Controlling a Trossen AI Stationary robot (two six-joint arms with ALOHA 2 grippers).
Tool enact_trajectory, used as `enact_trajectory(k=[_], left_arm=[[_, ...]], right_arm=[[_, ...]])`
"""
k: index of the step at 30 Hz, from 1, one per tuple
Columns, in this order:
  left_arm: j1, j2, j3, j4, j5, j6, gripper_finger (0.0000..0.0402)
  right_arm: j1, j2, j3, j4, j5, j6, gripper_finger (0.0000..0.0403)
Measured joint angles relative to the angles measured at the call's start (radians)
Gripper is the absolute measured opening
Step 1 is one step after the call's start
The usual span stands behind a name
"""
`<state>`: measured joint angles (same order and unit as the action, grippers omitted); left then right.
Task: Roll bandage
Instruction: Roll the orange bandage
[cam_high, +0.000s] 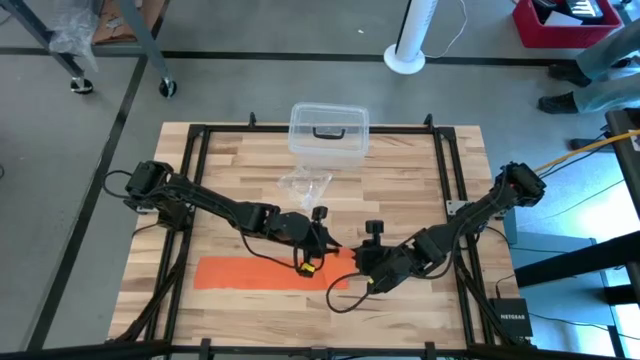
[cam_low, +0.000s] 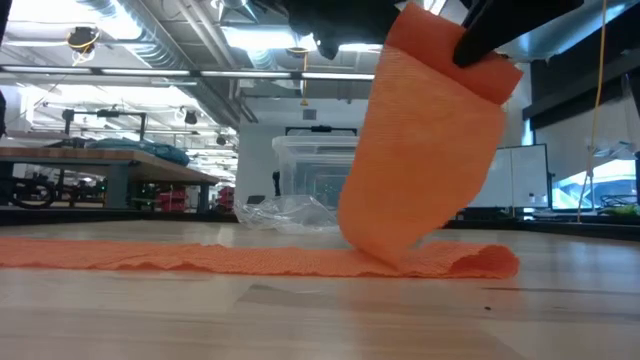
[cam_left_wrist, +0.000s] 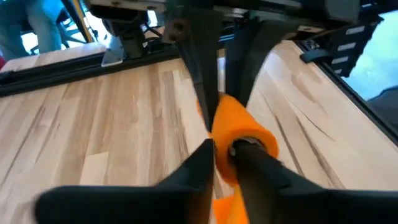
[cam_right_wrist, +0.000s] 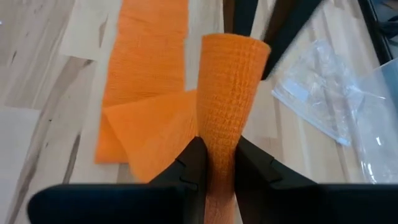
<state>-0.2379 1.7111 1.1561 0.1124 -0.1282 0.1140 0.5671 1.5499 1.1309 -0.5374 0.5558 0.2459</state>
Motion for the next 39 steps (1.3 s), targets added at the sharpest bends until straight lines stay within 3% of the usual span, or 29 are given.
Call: enact_trajectory(k=[6,17,20,27,31,39], left_arm=[[-0.002,0.0,0.0,0.004,-0.006,0.033,0.0006],[-0.047,-0.153,0.0,0.003,-0.129,0.129,0.0002],[-0.052,-0.219,0.0,0.046,-0.161,0.171,0.0003],[-0.051,-0.324,0.014,0.313,-0.222,0.327,0.0002],[-0.051,-0.323,0.179,0.194,-0.268,0.446,0.0002],[-0.043,-0.259,0.703,-0.193,-0.336,0.544,0.0002]], right_arm=[[0.002,-0.003,0.008,-0.026,-0.026,0.068,0.0076],[0.062,-0.117,0.251,-0.501,-0.043,0.283,0.0198],[0.126,-0.182,0.254,-0.509,0.04,0.304,0.0213],[0.284,-0.318,0.09,-0.365,0.393,0.3,0.0211],[0.305,-0.385,0.003,-0.298,0.474,0.299,0.0209],[0.303,-0.489,-0.008,-0.25,0.543,0.24,0.0209]])
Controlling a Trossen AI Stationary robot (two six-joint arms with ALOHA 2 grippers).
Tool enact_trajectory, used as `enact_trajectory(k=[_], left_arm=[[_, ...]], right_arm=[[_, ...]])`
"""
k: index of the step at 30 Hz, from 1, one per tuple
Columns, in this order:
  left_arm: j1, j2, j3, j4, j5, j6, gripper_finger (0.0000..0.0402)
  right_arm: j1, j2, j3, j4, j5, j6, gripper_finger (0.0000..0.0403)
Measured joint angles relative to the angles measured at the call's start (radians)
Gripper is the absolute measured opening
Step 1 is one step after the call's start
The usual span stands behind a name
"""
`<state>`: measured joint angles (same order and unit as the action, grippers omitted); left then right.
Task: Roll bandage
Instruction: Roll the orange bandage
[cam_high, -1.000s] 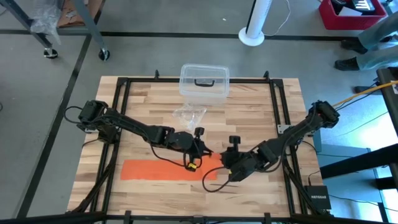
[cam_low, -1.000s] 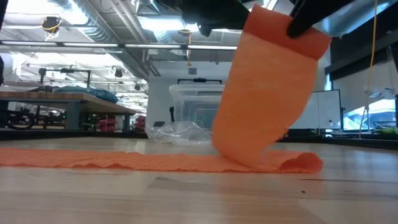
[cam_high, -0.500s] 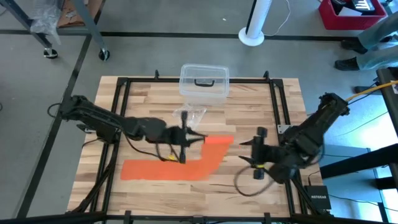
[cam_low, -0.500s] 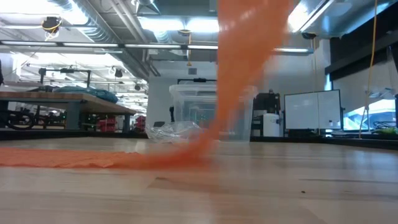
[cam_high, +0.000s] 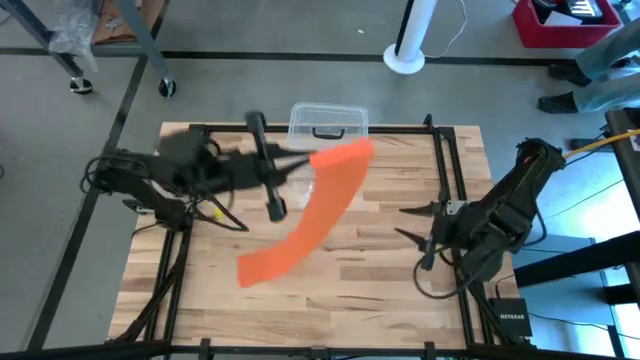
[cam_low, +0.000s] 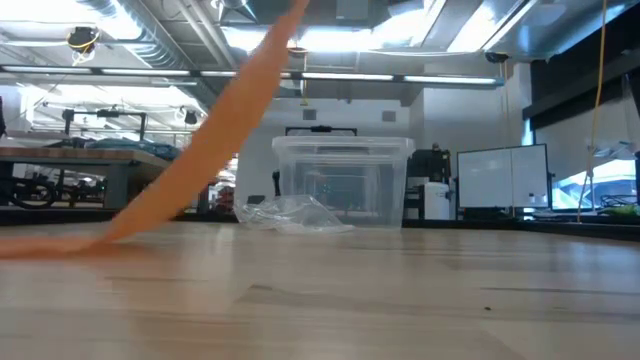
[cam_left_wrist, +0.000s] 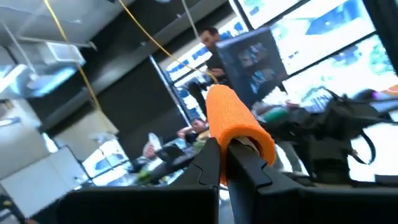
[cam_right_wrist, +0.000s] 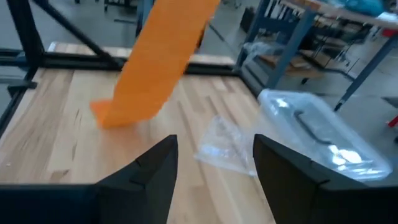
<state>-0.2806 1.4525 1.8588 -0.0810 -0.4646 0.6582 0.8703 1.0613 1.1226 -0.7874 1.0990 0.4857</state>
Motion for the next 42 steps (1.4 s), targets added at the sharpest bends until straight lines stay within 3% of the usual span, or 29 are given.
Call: enact_trajectory(k=[3,6,17,29,34,42], left_arm=[[0.001,0.008,0.133,-0.106,-0.015,0.001,0.0002],[0.002,0.007,0.172,-0.204,-0.017,-0.024,0.0002],[-0.009,0.047,0.127,-0.279,-0.014,-0.074,0.0002],[-0.054,0.098,0.128,-0.338,-0.01,-0.075,0.0002],[-0.054,0.127,0.125,-0.333,-0.01,-0.074,0.0002],[-0.059,0.141,0.127,-0.33,0.035,-0.099,0.0002]], right_arm=[[0.0,-0.034,0.013,0.039,0.023,-0.046,0.0209],[0.0,-0.058,0.016,0.1,0.037,-0.109,0.0209],[-0.14,0.023,-0.02,0.263,-0.071,-0.23,0.0209],[-0.315,0.058,-0.297,0.917,-0.353,-0.467,0.0209],[-0.336,0.075,-0.364,1.05,-0.41,-0.465,0.0209],[-0.355,0.147,-0.367,1.125,-0.437,-0.515,0.0209]])
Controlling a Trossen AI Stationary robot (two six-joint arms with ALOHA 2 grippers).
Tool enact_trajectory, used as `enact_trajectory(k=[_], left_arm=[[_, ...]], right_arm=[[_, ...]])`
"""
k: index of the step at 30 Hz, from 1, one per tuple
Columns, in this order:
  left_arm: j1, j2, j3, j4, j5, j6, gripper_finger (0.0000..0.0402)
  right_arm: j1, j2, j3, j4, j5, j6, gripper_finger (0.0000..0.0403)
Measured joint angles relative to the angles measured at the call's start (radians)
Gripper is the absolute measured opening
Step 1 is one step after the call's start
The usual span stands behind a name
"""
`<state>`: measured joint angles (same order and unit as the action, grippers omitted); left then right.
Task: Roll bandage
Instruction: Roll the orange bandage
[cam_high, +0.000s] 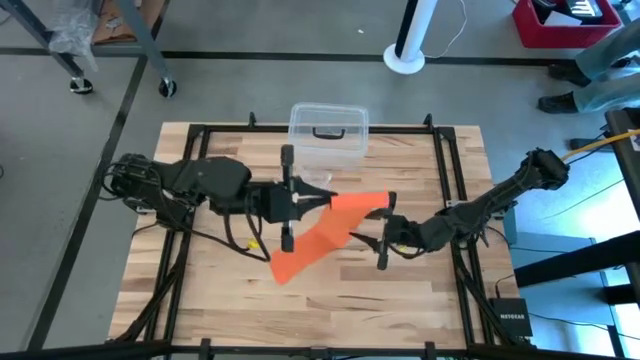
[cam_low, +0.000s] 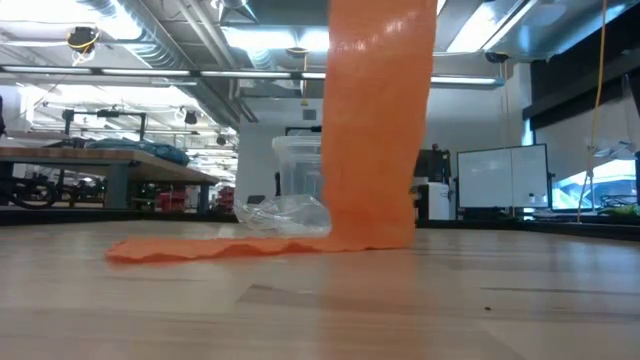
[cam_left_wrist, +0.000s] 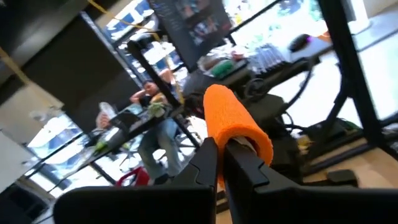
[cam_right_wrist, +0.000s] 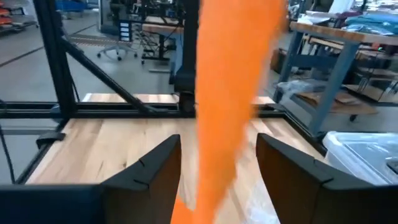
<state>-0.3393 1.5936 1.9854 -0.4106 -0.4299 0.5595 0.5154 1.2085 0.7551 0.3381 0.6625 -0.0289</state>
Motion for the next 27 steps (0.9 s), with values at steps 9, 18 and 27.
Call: enact_trajectory(k=[9,18,27], left_arm=[[-0.002,0.003,0.0,0.008,0.011,-0.016,0.0002],[-0.014,0.003,0.0,0.046,0.011,-0.012,0.0004],[-0.014,0.003,0.0,0.068,0.011,0.014,0.0004]], right_arm=[[-0.033,0.125,0.0,0.23,-0.043,-0.139,0.0209],[-0.059,0.185,0.0,0.288,-0.036,-0.167,0.0209],[-0.058,0.189,0.0,0.289,-0.053,-0.151,0.0209]])
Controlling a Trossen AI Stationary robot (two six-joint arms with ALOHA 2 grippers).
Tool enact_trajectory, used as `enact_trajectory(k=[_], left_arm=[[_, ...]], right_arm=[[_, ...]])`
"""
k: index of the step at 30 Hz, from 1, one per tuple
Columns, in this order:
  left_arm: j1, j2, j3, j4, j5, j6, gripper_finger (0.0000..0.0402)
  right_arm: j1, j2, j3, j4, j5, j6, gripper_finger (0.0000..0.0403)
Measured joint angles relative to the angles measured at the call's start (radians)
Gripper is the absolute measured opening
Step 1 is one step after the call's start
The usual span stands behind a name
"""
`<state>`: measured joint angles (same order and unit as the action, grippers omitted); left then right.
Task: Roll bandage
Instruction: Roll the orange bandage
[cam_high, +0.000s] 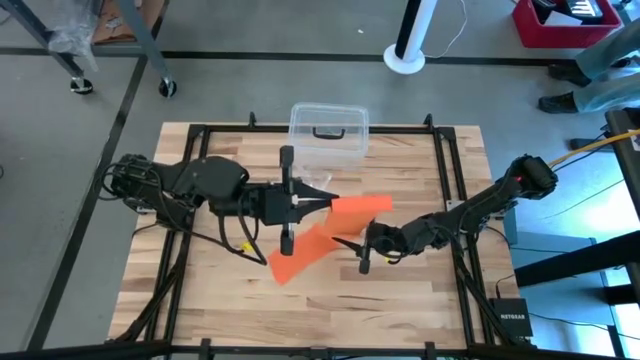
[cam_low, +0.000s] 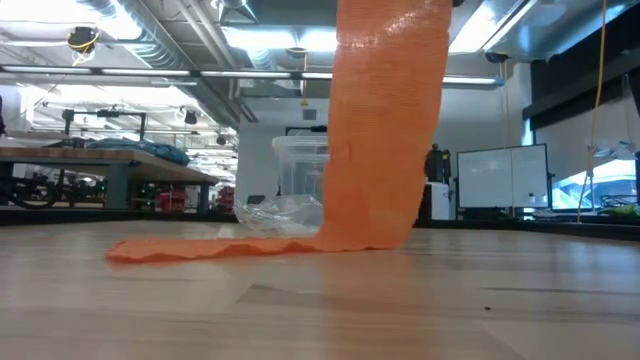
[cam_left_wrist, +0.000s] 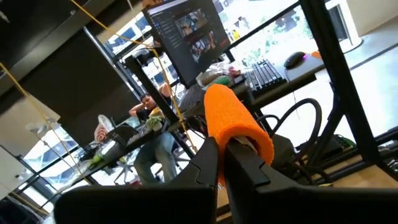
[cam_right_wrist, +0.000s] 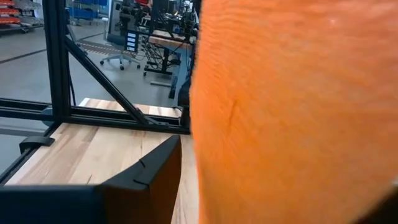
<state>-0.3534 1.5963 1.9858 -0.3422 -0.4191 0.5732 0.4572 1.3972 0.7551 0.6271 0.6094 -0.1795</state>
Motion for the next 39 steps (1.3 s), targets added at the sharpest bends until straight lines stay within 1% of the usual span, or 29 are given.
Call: enact_trajectory(k=[4,6,8,13,14,15,19,23,26,30,35,39], left_arm=[[0.0,0.0,0.0,0.001,0.0,0.005,0.0003],[0.0,0.0,0.0,0.003,0.0,0.01,0.0003],[0.0,0.0,0.0,0.007,0.0,0.01,0.0003],[0.0,0.0,0.0,0.023,-0.009,0.043,0.0002],[0.0,0.0,0.0,0.031,-0.015,0.054,0.0002],[0.0,0.0,0.0,0.039,-0.02,0.063,0.0002],[0.006,0.0,0.0,0.048,-0.047,0.1,0.0002],[0.023,0.0,0.0,0.044,-0.099,0.13,0.0002],[0.041,0.0,0.0,0.036,-0.106,0.142,0.0001],[0.066,0.0,0.0,0.017,-0.109,0.15,0.0001],[0.094,0.003,0.0,-0.025,-0.112,0.141,0.0001],[0.1,0.013,-0.009,-0.024,-0.113,0.142,0.0]], right_arm=[[0.0,0.0,0.0,0.0,0.004,-0.002,0.0204],[0.0,0.0,0.0,0.0,0.011,-0.009,0.0185],[0.0,0.0,0.0,-0.002,0.011,-0.013,0.015],[0.014,0.0,0.0,-0.024,0.002,-0.064,0.003],[0.025,0.0,0.0,-0.031,0.007,-0.067,0.0015],[0.037,0.0,0.0,-0.033,0.008,-0.077,0.001],[0.095,0.0,0.0,-0.032,0.011,-0.091,0.0022],[0.155,0.0,0.0,-0.026,0.027,-0.092,0.0006],[0.194,0.0,0.004,-0.024,0.03,-0.09,0.001],[0.245,0.0,0.055,-0.038,0.044,-0.111,0.0005],[0.307,0.0,0.152,-0.145,0.091,-0.169,0.0006],[0.35,0.0,0.212,-0.217,0.128,-0.196,0.0003]])
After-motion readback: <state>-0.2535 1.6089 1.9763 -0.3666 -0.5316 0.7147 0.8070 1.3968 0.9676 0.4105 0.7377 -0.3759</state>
